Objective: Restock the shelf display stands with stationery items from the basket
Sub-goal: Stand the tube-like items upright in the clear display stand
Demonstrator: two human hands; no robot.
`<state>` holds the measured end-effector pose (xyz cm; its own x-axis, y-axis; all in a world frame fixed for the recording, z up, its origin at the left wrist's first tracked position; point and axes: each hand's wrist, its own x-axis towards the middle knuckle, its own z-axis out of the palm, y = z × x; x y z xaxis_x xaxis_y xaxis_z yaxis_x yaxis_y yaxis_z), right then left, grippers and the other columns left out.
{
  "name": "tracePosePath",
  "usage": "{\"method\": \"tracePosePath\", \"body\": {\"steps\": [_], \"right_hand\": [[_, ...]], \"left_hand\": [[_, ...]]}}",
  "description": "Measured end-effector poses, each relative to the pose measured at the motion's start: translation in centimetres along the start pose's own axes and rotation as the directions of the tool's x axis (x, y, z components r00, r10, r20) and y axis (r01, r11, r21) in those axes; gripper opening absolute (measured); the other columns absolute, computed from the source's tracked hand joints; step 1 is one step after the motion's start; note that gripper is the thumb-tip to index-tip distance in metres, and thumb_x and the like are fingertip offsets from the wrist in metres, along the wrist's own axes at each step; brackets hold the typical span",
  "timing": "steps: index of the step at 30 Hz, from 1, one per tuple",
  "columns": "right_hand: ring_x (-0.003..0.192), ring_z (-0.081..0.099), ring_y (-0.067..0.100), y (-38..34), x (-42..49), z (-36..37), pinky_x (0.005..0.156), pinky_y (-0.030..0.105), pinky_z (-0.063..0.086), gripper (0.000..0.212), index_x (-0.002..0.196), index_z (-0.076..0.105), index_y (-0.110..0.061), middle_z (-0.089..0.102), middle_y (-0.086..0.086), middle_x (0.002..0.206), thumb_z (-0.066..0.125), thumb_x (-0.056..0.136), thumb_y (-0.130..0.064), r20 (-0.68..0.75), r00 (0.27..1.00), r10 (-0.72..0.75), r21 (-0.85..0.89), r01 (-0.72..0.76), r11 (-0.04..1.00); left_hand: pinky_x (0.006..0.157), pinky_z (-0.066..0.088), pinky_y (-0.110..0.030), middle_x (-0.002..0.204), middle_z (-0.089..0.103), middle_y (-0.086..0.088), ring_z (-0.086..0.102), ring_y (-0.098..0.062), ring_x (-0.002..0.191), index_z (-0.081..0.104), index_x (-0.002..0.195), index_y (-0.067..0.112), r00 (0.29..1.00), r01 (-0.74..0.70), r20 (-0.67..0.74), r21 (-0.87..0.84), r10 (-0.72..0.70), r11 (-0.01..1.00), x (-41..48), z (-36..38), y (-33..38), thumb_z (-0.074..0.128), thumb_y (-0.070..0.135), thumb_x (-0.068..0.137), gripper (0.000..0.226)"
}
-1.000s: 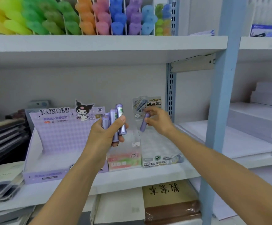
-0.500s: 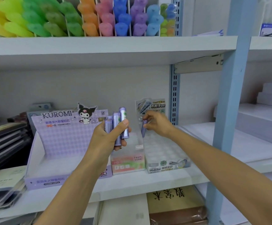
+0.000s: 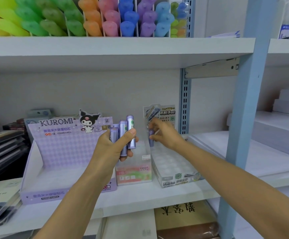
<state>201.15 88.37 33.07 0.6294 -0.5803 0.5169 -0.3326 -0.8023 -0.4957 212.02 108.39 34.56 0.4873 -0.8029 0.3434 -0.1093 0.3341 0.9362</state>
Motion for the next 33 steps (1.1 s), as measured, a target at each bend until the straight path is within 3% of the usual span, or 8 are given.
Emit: {"method": "tracePosePath", "body": {"steps": [6, 10, 12, 14, 16, 21, 25, 33], "right_hand": [[0.071, 0.05, 0.004, 0.8, -0.3, 0.6, 0.061, 0.009, 0.035, 0.012, 0.098, 0.069, -0.008, 0.065, 0.006, 0.102, 0.069, 0.086, -0.01, -0.033, 0.999, -0.041, -0.129, 0.037, 0.991], [0.08, 0.049, 0.011, 0.5, -1.0, 0.0, 0.068, 0.019, 0.038, 0.023, 0.111, 0.069, -0.011, 0.061, 0.007, 0.108, 0.066, 0.09, -0.02, -0.069, 0.997, -0.016, -0.162, 0.004, 0.987], [0.075, 0.051, 0.01, -0.9, -1.6, -1.1, 0.065, 0.018, 0.043, 0.023, 0.113, 0.068, -0.011, 0.064, 0.009, 0.103, 0.062, 0.093, -0.02, -0.165, 0.986, 0.025, 0.102, -0.008, 0.995], [0.07, 0.056, 0.01, -3.1, -2.5, -2.7, 0.059, 0.021, 0.048, 0.021, 0.112, 0.067, -0.01, 0.066, 0.007, 0.093, 0.057, 0.097, -0.02, -0.128, 0.989, 0.071, 0.525, 0.007, 0.851], [0.07, 0.06, 0.01, -5.0, -3.5, -4.1, 0.062, 0.022, 0.052, 0.024, 0.113, 0.067, -0.013, 0.068, 0.001, 0.09, 0.056, 0.097, -0.026, -0.013, 1.0, 0.006, 0.693, 0.005, 0.721], [0.077, 0.066, 0.017, -7.9, -5.4, -4.7, 0.072, 0.027, 0.056, 0.02, 0.101, 0.066, -0.012, 0.069, 0.002, 0.084, 0.074, 0.082, -0.011, 0.11, 0.991, -0.069, 0.692, -0.027, 0.721], [0.089, 0.068, 0.018, -7.9, -6.0, -5.5, 0.083, 0.028, 0.057, 0.025, 0.114, 0.065, -0.004, 0.07, 0.008, 0.1, 0.064, 0.089, -0.001, 0.061, 0.997, -0.052, 0.8, -0.018, 0.6], [0.084, 0.07, 0.02, -8.0, -6.1, -5.1, 0.078, 0.03, 0.059, 0.022, 0.111, 0.065, 0.001, 0.069, 0.008, 0.101, 0.063, 0.09, -0.002, -0.02, 1.0, 0.018, 0.819, 0.006, 0.573]], "left_hand": [[0.046, 0.048, -0.019, 0.077, 0.074, -0.001, 0.058, -0.008, 0.049, 0.066, 0.098, 0.019, 1.0, -0.012, 0.007, 0.024, 0.012, 1.0, -0.1, 0.1, -0.1, 0.068, 0.045, 0.069, 0.039], [0.045, 0.046, -0.018, 0.077, 0.074, -0.001, 0.057, -0.009, 0.049, 0.067, 0.096, 0.017, 0.999, -0.027, 0.018, 0.047, 0.027, 0.999, -0.5, 0.3, -0.1, 0.07, 0.046, 0.067, 0.041], [0.045, 0.046, -0.018, 0.076, 0.074, -0.001, 0.056, -0.008, 0.048, 0.067, 0.095, 0.017, 0.999, -0.026, 0.025, 0.063, 0.025, 0.998, -0.8, 0.4, -0.1, 0.071, 0.047, 0.066, 0.041], [0.045, 0.045, -0.018, 0.076, 0.074, -0.002, 0.056, -0.008, 0.048, 0.068, 0.093, 0.017, 0.999, -0.026, 0.045, 0.068, 0.023, 0.997, -1.0, 0.6, -0.1, 0.071, 0.046, 0.066, 0.039], [0.045, 0.045, -0.018, 0.076, 0.073, -0.004, 0.056, -0.008, 0.048, 0.068, 0.094, 0.018, 0.998, -0.027, 0.052, 0.071, 0.024, 0.997, -1.3, 1.0, -0.1, 0.072, 0.046, 0.066, 0.04], [0.045, 0.044, -0.017, 0.065, 0.068, 0.002, 0.056, -0.008, 0.047, 0.068, 0.095, 0.017, 0.998, -0.051, 0.029, 0.068, 0.049, 0.996, -1.9, 2.2, 0.0, 0.077, 0.05, 0.054, 0.052], [0.042, 0.041, -0.019, 0.077, 0.065, -0.008, 0.055, -0.01, 0.046, 0.066, 0.102, 0.013, 1.0, 0.002, 0.005, -0.001, -0.002, 1.0, -2.0, 1.9, -0.2, 0.08, 0.047, 0.052, 0.062], [0.043, 0.043, -0.018, 0.061, 0.057, -0.001, 0.057, -0.008, 0.046, 0.066, 0.095, 0.016, 0.998, 0.012, -0.068, 0.028, -0.01, 1.0, -1.5, 1.8, -0.8, 0.079, 0.034, 0.076, 0.029]]}}
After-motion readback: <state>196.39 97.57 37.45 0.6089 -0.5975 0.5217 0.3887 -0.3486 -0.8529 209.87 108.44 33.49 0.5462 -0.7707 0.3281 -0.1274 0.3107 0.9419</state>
